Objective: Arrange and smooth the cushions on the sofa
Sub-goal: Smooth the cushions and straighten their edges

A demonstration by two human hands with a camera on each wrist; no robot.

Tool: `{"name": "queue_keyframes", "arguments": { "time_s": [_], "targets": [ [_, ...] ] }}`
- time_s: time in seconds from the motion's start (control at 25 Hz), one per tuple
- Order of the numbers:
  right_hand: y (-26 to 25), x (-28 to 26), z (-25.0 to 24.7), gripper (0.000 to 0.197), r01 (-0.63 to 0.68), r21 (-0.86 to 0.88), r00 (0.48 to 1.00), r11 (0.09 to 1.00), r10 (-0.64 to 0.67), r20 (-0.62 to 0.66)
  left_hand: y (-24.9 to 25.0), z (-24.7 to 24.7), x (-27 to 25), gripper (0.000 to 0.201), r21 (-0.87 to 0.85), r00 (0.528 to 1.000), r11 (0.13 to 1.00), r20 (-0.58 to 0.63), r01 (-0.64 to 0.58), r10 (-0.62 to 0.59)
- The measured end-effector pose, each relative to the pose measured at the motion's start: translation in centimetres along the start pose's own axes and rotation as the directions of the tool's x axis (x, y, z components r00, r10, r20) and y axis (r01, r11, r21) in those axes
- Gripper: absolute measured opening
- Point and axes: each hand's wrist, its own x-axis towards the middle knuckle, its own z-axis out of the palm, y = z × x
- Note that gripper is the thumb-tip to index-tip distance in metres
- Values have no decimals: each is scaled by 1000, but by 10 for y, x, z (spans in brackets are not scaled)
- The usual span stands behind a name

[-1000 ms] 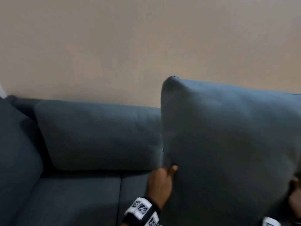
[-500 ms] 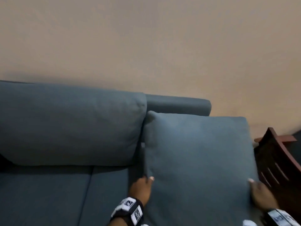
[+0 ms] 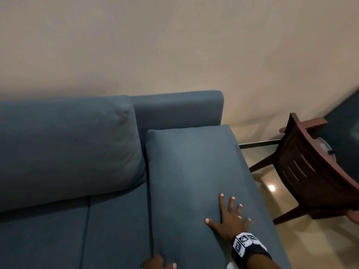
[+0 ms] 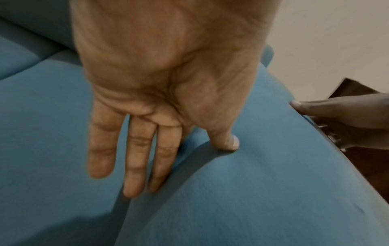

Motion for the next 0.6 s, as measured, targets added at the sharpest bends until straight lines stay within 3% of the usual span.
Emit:
{"name": "queue_keyframes", "arguments": {
  "time_s": [0.04, 0.12, 0.2, 0.28, 0.36, 0.44, 0.6],
  "targets": [
    [-9, -1, -3, 120, 5, 14, 1000, 1000, -4, -15, 2, -7, 2, 89, -76, 997, 994, -8, 80, -81],
    [-17, 6, -6, 123, 18, 44, 1000, 999, -18, 6, 8, -33, 32, 109, -277, 988, 953, -59, 121, -142],
    [-16, 15, -1, 124, 39, 33, 999, 999, -39, 0, 25, -61, 78, 91, -351, 976, 934, -167, 74, -140],
    [-11, 19, 10, 122, 51, 20, 999, 998, -51, -14, 46, -82, 109, 54, -290, 977, 957, -207, -7, -55],
    [-8, 19, 18, 119, 73, 11, 997, 997, -73, -40, 53, -86, 127, 32, -175, 975, 981, -217, -81, 42],
    [-11, 14, 19, 117, 100, -16, 994, 995, -100, -38, 41, -94, 126, 31, -107, 968, 990, -242, -88, 60],
    [-30, -7, 30, 115, 197, -60, 980, 979, -198, -8, 10, -122, 98, 39, -200, 961, 979, -275, -50, -7]
  ]
}}
